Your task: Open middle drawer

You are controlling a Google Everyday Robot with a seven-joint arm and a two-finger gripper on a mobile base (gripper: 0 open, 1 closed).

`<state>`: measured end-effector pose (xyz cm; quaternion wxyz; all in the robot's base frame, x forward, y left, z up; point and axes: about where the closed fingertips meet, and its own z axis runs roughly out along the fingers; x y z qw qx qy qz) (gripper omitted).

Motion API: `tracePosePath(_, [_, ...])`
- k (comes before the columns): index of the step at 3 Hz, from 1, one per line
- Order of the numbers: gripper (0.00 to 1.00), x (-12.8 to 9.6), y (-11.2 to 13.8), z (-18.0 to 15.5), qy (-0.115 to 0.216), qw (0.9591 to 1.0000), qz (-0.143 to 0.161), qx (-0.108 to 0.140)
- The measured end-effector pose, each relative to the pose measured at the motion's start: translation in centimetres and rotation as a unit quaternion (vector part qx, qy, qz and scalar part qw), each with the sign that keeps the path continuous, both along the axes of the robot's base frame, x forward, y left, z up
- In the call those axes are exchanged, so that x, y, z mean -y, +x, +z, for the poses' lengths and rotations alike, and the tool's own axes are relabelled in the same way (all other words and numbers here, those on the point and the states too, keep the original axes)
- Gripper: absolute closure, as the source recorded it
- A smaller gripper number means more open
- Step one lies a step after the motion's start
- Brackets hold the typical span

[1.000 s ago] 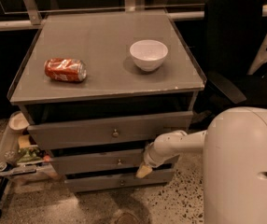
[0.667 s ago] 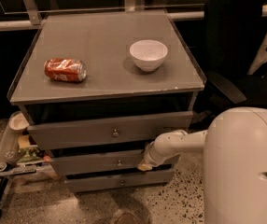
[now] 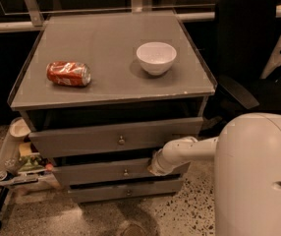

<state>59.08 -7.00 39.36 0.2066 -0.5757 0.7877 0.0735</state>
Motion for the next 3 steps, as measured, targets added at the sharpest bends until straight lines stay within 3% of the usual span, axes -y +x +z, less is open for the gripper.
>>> tracePosePath(1, [1.00, 0.00, 0.00, 0.63, 0.000, 1.0000, 0.000, 0.000])
tracePosePath(3, [1.00, 0.28, 0.06, 1.24, -0.001, 1.0000, -0.001, 0.001])
